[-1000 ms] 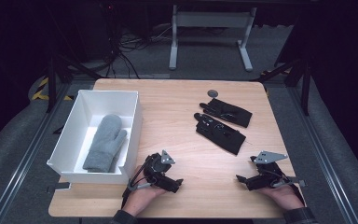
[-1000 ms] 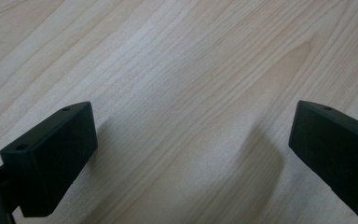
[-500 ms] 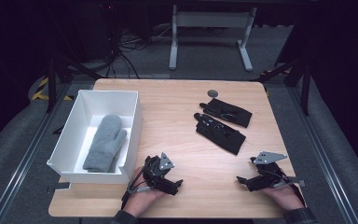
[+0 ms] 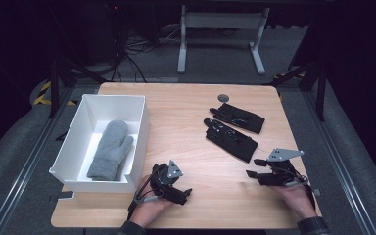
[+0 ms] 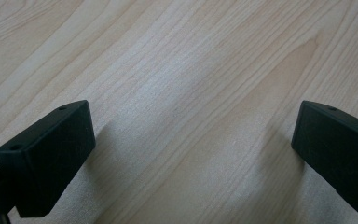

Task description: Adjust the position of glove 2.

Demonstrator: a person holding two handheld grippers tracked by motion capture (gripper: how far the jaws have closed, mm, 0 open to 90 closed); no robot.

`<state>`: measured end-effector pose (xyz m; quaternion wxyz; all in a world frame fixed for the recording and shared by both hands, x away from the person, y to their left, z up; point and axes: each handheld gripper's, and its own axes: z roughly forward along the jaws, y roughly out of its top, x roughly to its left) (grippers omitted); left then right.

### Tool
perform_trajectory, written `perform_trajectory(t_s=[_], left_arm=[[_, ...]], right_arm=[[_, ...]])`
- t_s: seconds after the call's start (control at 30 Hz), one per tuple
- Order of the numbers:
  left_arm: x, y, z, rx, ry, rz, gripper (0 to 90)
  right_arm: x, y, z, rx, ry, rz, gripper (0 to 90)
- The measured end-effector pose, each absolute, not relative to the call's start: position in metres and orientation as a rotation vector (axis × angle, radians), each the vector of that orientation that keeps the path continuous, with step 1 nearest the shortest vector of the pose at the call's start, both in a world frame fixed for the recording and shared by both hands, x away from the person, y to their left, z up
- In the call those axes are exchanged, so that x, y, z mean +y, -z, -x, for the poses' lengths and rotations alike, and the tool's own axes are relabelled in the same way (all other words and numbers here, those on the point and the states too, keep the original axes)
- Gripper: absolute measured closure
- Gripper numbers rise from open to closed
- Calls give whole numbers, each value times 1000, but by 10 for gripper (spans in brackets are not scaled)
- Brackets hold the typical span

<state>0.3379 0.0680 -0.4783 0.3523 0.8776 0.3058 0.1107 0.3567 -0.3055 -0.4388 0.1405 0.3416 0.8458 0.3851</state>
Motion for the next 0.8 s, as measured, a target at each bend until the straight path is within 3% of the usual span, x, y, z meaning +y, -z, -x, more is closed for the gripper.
perform_trajectory(t_s=[0.3,0.4,0.8], left_arm=[[68,478,-338,791,-286,-2271,0],[68,478,-338,791,-286,-2271,0],[68,478,-338,787,-285,-2271,0]], right_arm=[[-303,434,-382,2445,-1149,-1001,829],[-301,435,-390,2453,-1148,-996,889],[-295,442,-414,2453,-1060,-1022,900]])
